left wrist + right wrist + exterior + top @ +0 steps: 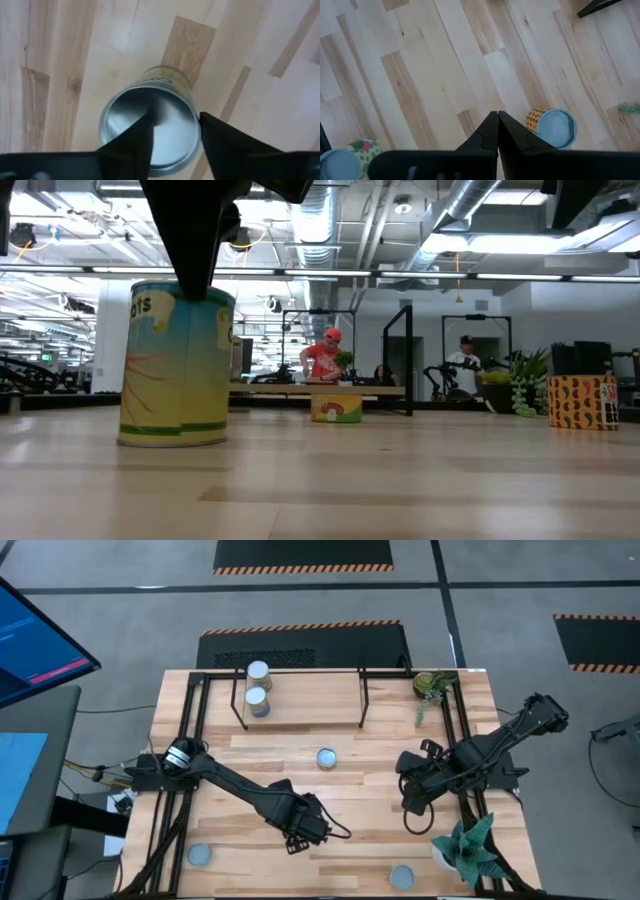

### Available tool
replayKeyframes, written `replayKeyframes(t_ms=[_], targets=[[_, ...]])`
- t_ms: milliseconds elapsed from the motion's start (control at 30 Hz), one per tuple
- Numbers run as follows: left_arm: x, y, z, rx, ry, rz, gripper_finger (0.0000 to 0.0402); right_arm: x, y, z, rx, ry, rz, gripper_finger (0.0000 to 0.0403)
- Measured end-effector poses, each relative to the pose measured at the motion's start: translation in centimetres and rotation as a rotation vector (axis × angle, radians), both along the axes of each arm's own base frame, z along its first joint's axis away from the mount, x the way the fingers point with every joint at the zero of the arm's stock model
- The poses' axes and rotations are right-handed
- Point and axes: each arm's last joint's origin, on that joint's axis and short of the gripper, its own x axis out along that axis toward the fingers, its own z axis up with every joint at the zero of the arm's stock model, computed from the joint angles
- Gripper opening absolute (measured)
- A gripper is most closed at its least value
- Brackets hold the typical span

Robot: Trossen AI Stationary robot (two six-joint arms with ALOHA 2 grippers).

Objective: Pick and place cans onto a shelf
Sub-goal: Put the canned carrots on the shelf

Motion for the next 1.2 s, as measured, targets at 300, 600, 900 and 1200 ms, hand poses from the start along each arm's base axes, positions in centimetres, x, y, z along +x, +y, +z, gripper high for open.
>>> replayKeyframes(t_ms=[300,600,900,1200], targets=[[0.2,-0.1,0.2,-0.014,-0.003,-0.012,0.0009,0.0,0.0,0.0,0.000,0.000,0.000,0.0027],[0.4,0.1,1.5,0.032,-0.009,-0.058,0.0001,0.0,0.0,0.0,0.000,0.000,0.000,0.0027],[1.3,2.4,2.7,0.032,0.000,-0.101,0.0001,0.0,0.0,0.0,0.000,0.000,0.000,0.0025],[2.5,6.8,4.4,0.057,0.011,-0.158,0.0000,-0.1,-0.1,0.0,-0.008,0.014,0.000,0.0027]])
